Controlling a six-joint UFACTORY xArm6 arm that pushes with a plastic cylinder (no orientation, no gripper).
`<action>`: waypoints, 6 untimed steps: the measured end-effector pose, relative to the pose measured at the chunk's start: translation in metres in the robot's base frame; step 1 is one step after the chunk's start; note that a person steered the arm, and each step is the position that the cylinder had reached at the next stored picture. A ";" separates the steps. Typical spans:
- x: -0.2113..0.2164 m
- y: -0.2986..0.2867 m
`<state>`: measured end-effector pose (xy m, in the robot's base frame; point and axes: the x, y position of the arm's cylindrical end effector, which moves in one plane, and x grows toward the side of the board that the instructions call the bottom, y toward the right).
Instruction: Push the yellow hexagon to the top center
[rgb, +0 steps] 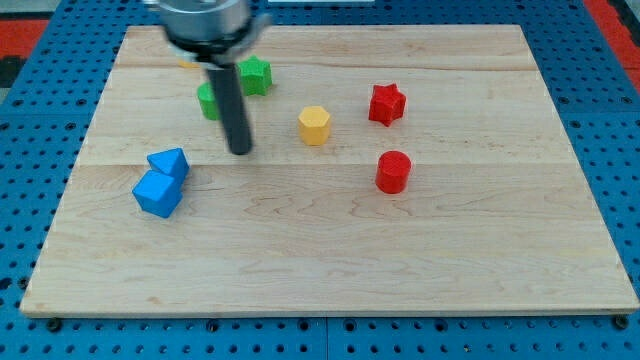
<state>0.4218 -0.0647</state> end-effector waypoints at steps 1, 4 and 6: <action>-0.001 0.059; -0.141 0.058; -0.173 0.012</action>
